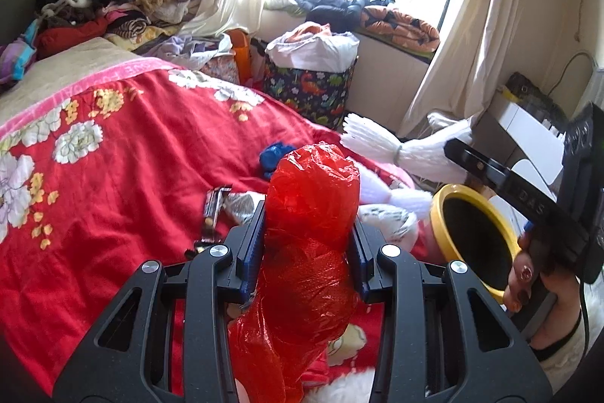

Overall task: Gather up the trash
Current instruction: 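Grasp white plastic piece with right tool while left tool grasps red plastic bag, then carry both items over the yellow bin and open both tools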

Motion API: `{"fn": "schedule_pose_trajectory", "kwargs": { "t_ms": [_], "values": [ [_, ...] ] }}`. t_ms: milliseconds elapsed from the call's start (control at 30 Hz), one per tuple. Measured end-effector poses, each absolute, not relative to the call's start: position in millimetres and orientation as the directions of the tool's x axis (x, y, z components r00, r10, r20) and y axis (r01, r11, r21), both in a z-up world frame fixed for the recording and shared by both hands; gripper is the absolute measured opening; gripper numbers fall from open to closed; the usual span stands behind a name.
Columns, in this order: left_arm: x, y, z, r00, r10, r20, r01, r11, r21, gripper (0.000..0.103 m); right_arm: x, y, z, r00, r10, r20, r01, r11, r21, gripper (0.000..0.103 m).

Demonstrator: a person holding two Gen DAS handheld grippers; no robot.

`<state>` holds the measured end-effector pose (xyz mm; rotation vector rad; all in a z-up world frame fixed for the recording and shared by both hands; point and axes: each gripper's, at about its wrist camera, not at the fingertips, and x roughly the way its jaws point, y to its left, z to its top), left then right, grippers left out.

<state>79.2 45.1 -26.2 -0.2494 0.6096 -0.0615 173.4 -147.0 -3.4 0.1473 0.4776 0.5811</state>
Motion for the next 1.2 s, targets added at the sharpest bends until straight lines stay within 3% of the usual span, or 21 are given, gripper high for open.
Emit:
{"fn": "schedule_pose_trajectory", "kwargs": {
  "t_ms": [400, 1200],
  "values": [
    [81, 23, -8, 0.83, -0.174, -0.53, 0.048, 0.969, -0.242, 0.031, 140, -187, 14, 0.777, 0.522, -0.351, -0.443, 0.85, 0.284, 0.015],
    [105, -62, -6, 0.784, -0.288, -0.55, 0.222, 0.957, -0.186, 0.031, 119, -269, 5, 0.845, 0.371, -0.386, -0.253, 0.912, 0.324, 0.015]
  ]
}}
